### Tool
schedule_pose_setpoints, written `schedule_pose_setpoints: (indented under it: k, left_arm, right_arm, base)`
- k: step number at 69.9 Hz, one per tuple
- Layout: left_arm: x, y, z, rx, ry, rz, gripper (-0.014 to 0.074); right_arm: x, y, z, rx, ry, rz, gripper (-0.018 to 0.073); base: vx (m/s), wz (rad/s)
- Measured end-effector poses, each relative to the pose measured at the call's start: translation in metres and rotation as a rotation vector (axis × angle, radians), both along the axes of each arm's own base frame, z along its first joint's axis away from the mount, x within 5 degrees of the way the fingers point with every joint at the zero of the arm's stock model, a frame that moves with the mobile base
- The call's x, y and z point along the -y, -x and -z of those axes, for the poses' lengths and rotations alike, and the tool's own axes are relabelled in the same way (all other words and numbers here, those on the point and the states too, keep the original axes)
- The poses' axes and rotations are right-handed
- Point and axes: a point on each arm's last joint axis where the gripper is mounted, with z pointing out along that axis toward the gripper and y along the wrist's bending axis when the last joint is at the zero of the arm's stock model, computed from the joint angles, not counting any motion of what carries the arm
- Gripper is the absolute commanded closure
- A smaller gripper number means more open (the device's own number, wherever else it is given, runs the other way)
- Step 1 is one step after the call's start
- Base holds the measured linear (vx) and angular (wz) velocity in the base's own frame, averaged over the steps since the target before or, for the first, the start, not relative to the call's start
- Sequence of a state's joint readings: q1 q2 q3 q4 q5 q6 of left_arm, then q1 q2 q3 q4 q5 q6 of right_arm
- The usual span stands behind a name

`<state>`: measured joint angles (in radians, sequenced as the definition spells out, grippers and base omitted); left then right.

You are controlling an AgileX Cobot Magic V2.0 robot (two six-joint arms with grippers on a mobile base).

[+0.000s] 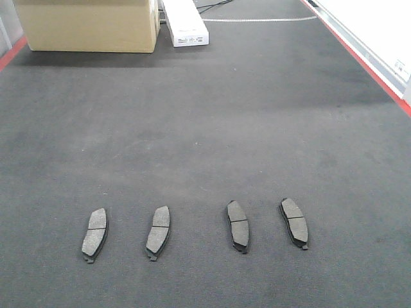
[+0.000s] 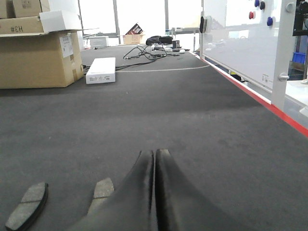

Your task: Move and align brake pads A on conveyor

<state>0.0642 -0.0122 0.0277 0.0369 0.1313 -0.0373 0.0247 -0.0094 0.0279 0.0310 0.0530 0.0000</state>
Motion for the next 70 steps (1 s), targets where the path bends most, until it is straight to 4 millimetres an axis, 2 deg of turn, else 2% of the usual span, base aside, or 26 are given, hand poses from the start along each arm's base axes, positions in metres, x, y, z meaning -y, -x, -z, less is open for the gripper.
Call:
schedule_pose_setpoints:
  k: [70]
  left_arm:
    - [0.0,0.0,0.0,0.0,0.0,0.0,0.0603]
  right_arm:
    - [0.0,0.0,0.001,-0.011,0.0,0.0,0.0566]
  base:
    - [0.0,0.0]
